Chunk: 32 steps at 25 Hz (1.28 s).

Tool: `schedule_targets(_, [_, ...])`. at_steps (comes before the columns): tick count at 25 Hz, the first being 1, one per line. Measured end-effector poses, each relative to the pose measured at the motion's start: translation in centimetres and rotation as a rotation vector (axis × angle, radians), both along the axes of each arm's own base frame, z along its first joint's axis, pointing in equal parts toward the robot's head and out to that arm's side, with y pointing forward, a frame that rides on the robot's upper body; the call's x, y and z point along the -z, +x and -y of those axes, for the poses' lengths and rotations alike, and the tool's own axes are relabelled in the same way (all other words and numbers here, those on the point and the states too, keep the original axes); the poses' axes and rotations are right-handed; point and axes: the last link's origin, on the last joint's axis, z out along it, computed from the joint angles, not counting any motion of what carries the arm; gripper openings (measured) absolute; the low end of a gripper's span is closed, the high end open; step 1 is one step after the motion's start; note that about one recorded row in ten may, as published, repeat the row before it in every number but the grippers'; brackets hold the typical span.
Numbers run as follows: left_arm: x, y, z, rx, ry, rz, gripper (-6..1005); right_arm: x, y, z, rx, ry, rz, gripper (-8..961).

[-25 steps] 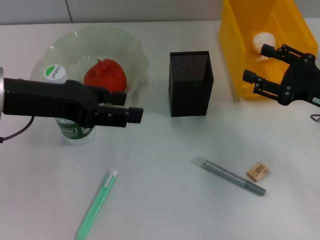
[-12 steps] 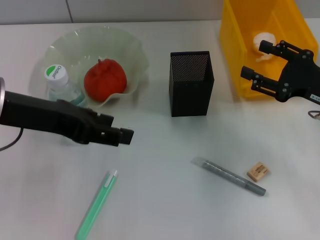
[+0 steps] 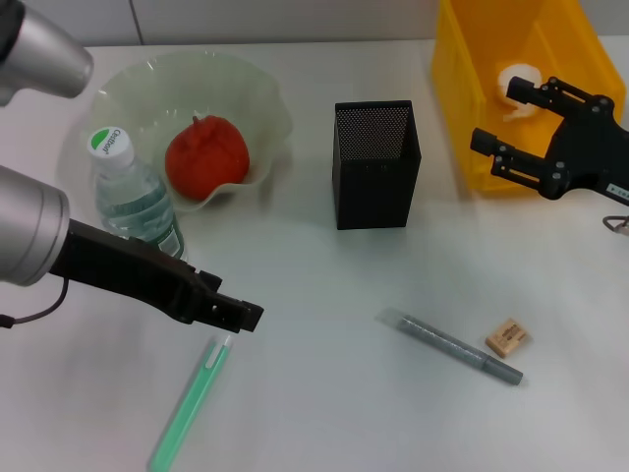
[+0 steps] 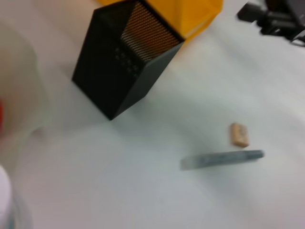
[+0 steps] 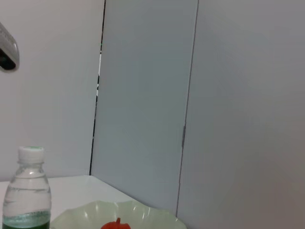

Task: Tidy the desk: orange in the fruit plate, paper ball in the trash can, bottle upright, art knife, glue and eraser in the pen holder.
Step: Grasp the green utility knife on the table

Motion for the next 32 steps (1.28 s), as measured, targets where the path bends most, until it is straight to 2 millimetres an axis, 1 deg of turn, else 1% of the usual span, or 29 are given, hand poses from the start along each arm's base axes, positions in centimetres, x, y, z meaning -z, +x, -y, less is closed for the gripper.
schedule_targets(5, [1.0,0.0,-0.3,0.016,-0.026,-0.027,678,0.1,-0.1,0.1,-0.003,-0.011,-0.007,741])
schedule_targets(10, [2.5,-0.2,0.1,0.032,-0.066,-0.079,678,0.6,-0.1,0.0,0.008,-0.024,-0.014,741])
schedule_targets(11, [2.5,-0.2,0.1,0.032,-0.066,-0.079,678,0.6,-0.1,0.1,0.008,-0.025,-0.014,741])
schedule_targets(12, [3.2,-0.2,0.4,0.041,-0.081,-0.099,678,0.6,-0.1,0.1,0.008,-0.025,-0.014,741])
schedule_targets(15, [3.5,-0.4,0.6,0.046,-0.085,-0.116,677,0.7,-0.2,0.1,0.006,-0.029,-0.013,741])
schedule_targets(17, [4.1,-0.9,0.9,0.046,-0.095,-0.147,677,0.8,-0.3,0.0,0.001,-0.035,-0.011,741])
schedule_targets(23, [4.4,-1.3,1.1,0.047,-0.100,-0.171,677,1.1,-0.7,-0.1,-0.011,-0.052,-0.006,740])
schedule_targets(27, [4.7,-1.0,1.1,0.075,-0.104,-0.200,677,1.2,-0.7,-0.1,-0.009,-0.054,-0.012,741])
schedule_targets(32, [4.4,-1.0,0.8,0.081,-0.083,-0.220,667,1.2,-0.7,-0.1,-0.009,-0.054,-0.014,741])
